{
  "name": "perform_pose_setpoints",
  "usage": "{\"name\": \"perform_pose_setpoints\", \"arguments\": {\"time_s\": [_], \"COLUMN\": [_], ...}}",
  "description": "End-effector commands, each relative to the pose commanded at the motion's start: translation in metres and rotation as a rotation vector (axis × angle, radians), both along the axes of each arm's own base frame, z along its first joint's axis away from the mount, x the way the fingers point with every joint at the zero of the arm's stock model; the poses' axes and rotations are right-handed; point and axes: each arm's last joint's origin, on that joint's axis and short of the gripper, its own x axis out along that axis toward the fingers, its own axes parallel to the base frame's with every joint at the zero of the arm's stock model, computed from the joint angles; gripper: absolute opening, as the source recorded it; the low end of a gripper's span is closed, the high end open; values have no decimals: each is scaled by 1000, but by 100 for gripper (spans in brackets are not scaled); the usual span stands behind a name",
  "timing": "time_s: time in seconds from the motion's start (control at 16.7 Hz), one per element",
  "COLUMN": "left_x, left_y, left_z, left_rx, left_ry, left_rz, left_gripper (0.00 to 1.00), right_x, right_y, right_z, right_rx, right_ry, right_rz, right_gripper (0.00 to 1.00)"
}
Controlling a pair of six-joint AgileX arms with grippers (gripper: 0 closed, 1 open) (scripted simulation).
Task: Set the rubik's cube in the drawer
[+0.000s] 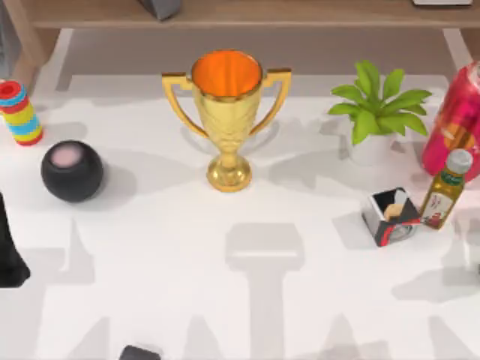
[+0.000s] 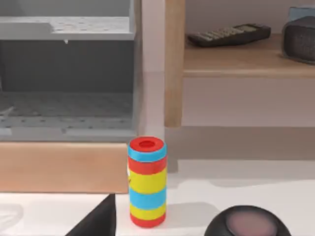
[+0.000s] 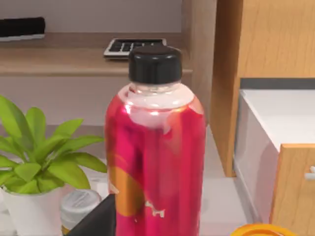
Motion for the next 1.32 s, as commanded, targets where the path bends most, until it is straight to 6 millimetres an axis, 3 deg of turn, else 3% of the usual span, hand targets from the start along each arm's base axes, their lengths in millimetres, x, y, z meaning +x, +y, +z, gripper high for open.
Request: {"name": "perform_pose_setpoints", "arguments": {"time_s": [0.18, 0.3, 0.48, 0.66, 0.84, 1.02, 1.32], "left_x": [0, 0, 0, 0, 0, 0, 0], "left_y": [0, 0, 0, 0, 0, 0, 0], "left_z": [0, 0, 0, 0, 0, 0, 0], "left_rx": [0, 0, 0, 0, 0, 0, 0], "left_ry": [0, 0, 0, 0, 0, 0, 0], "left_rz": [0, 0, 0, 0, 0, 0, 0], "left_gripper": [100, 100, 100, 100, 100, 100, 100], "right_x": [0, 1, 7, 29, 72, 132, 227], "right_y": [0, 1, 4, 11, 24, 46, 93], "right_z": [3, 17, 58, 112, 166, 205, 226], "right_rx": [0, 0, 0, 0, -2, -5, -7], "right_ry": [-1, -5, -10, -5, 1, 12, 19], "right_rz": [0, -1, -4, -6, -8, -10, -10], "right_gripper": [100, 100, 100, 100, 100, 100, 100]}}
